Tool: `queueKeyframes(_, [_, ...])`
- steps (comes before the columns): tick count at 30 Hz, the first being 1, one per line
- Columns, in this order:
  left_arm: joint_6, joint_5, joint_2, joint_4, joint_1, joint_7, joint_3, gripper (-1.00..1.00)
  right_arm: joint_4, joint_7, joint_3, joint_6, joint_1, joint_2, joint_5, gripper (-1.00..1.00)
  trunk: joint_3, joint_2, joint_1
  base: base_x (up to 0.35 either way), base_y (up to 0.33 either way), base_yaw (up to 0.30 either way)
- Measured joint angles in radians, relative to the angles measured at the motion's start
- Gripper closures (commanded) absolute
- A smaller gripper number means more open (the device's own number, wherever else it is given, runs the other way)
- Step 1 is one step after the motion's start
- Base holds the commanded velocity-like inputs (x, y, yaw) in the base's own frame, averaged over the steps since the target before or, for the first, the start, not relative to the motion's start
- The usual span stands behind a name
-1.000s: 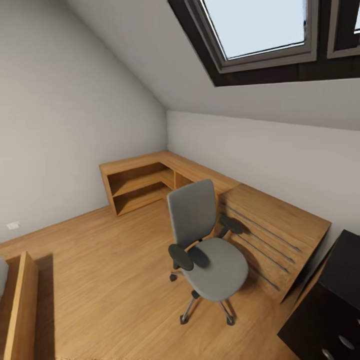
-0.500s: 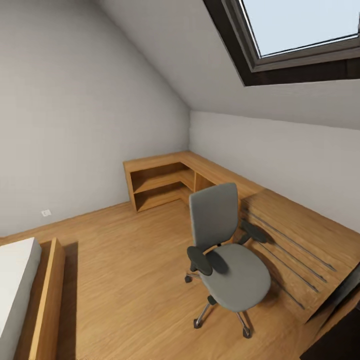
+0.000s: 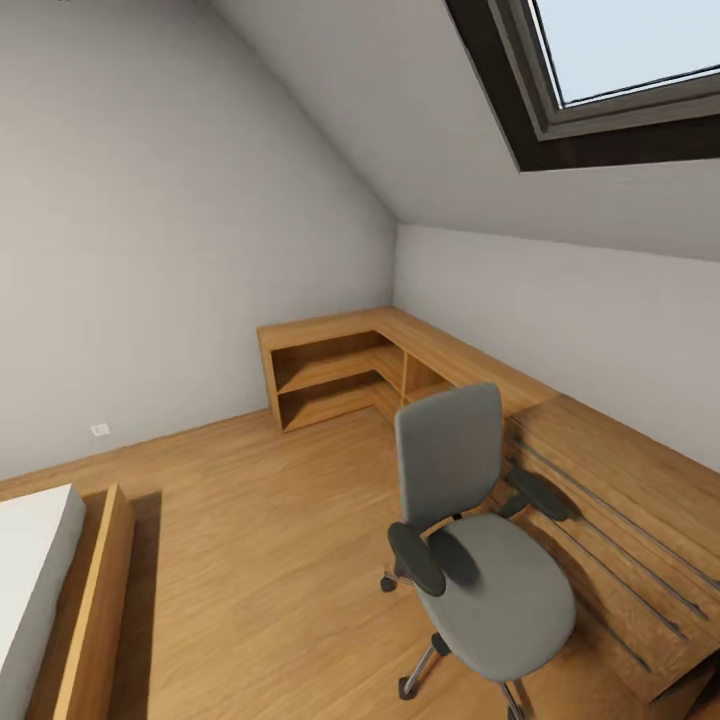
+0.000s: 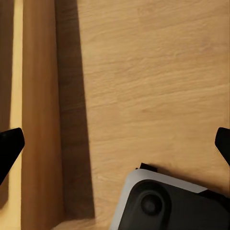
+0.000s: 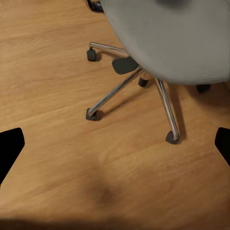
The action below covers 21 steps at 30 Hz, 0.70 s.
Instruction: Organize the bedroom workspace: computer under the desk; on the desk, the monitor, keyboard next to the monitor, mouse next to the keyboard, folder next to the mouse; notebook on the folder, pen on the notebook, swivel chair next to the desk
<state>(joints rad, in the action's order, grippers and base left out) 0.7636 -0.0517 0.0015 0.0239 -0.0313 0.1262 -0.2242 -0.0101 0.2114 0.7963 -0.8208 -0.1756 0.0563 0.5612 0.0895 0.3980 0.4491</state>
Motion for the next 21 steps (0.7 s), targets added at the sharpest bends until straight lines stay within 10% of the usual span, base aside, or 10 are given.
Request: queueKeyframes(21, [-0.022,0.0,-0.001,0.0,0.0,-0.003,0.001,-1.0,0.002,0.0,-0.001,0.002,0.0,0.001,0.0,-1.0,-0.028,0.0,0.0,0.11,0.001,0.081])
